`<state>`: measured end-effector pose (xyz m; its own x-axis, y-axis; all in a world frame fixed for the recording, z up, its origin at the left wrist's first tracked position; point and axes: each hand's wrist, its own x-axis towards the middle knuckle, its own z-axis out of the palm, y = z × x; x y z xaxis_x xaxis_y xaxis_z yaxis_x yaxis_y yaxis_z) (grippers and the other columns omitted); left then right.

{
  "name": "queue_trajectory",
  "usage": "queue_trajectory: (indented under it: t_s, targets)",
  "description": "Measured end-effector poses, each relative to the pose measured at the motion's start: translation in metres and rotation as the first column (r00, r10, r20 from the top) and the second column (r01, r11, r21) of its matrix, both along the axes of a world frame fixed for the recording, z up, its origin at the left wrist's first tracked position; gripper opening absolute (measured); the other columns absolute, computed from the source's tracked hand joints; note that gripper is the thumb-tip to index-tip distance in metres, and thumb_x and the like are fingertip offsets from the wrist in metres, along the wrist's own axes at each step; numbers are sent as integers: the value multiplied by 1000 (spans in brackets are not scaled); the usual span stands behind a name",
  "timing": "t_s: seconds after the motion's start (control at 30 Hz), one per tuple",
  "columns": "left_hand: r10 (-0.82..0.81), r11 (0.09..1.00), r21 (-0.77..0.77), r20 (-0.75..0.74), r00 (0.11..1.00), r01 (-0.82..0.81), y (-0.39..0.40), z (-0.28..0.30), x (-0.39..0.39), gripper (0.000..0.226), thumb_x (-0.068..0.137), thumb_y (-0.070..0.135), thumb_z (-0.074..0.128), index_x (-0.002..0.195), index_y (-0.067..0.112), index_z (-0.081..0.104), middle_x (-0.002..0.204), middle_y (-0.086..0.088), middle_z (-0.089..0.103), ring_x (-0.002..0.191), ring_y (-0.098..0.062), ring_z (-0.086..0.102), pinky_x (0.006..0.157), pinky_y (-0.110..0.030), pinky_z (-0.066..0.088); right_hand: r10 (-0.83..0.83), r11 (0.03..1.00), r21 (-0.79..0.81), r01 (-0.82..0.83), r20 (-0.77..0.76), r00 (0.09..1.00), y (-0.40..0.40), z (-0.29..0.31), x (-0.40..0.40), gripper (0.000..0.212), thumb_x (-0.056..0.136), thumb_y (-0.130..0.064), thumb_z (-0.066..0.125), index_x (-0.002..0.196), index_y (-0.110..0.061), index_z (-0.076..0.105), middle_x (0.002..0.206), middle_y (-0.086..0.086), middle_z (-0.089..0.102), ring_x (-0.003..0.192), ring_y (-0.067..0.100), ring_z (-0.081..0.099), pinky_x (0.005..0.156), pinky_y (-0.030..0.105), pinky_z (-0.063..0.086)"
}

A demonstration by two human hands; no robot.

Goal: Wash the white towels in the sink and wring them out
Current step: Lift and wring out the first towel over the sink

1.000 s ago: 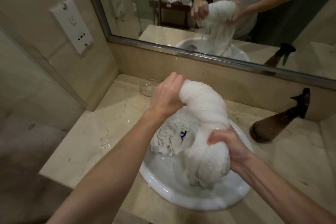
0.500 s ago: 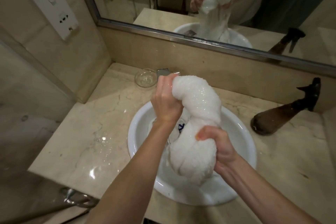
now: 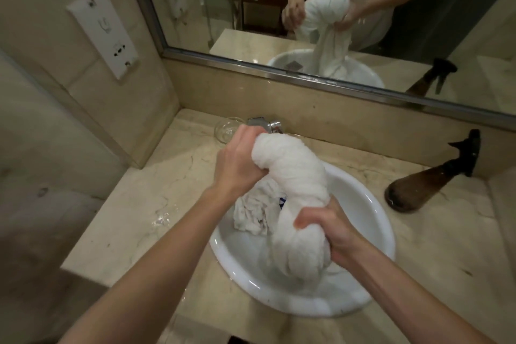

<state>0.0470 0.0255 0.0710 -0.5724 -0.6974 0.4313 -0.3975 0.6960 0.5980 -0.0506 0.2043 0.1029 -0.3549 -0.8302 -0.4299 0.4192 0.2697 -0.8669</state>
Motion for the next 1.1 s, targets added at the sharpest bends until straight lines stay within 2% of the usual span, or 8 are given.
queue_trajectory:
  t_s: [0.3,0.47,0.6,0.67,0.77,0.87,1.0,1.1]
  targets:
    - [-412,850,402,105,905,340,-24,52,58,96,63,68,79,142,30,42,140,13,46,129,-2,45,110,-36,40,191,981,135,-141,-519,833,-6,40,-31,46,41,-5,70,86,-8,64,68,-4,65,61,13,56,50,23,44]
    - [-520,825,362,190,833,433,-11,97,50,104,64,71,77,149,29,35,147,14,42,133,1,41,113,-32,37,452,892,406,-200,-788,418,-9,49,-41,45,47,-22,80,86,-24,59,79,-6,67,70,13,62,55,34,50]
    - [-641,767,407,511,573,495,17,109,15,102,59,59,88,144,28,41,134,12,55,117,-6,54,101,-24,43,623,752,594,-284,-782,14,-9,53,-27,48,55,-38,78,93,-27,51,87,-8,61,82,21,60,62,33,48]
    - [-669,743,508,579,466,435,31,93,6,94,52,58,91,132,34,47,120,16,61,107,-7,59,96,-26,48,637,725,620,-299,-769,-51,-8,51,-23,61,55,-41,77,110,-29,52,99,-3,64,90,24,63,68,34,53]
    - [-649,760,542,599,469,359,45,68,9,74,51,51,92,112,30,57,103,13,66,96,-11,63,86,-30,54,637,731,615,-297,-770,-27,-5,45,-19,64,59,-36,79,115,-26,48,100,0,61,87,24,62,65,34,53]
    - [-549,835,430,609,572,343,55,60,17,55,53,42,89,96,26,59,87,7,66,79,-16,62,68,-30,53,584,776,543,-321,-810,41,2,31,-20,72,60,-32,80,118,-27,37,102,-1,61,88,23,61,68,37,52]
    - [-443,895,239,582,682,378,57,71,33,59,46,48,81,97,25,62,85,8,65,78,-17,59,68,-34,50,410,884,267,-384,-837,363,17,12,-27,107,51,-45,94,139,-36,32,125,-12,50,112,7,52,92,24,46]
    - [-446,894,208,521,728,398,50,92,41,56,43,51,75,91,25,63,79,11,63,72,-12,57,66,-33,49,341,895,112,-432,-796,500,35,-10,-34,133,40,-50,99,147,-48,20,146,-26,31,136,-6,32,113,21,33]
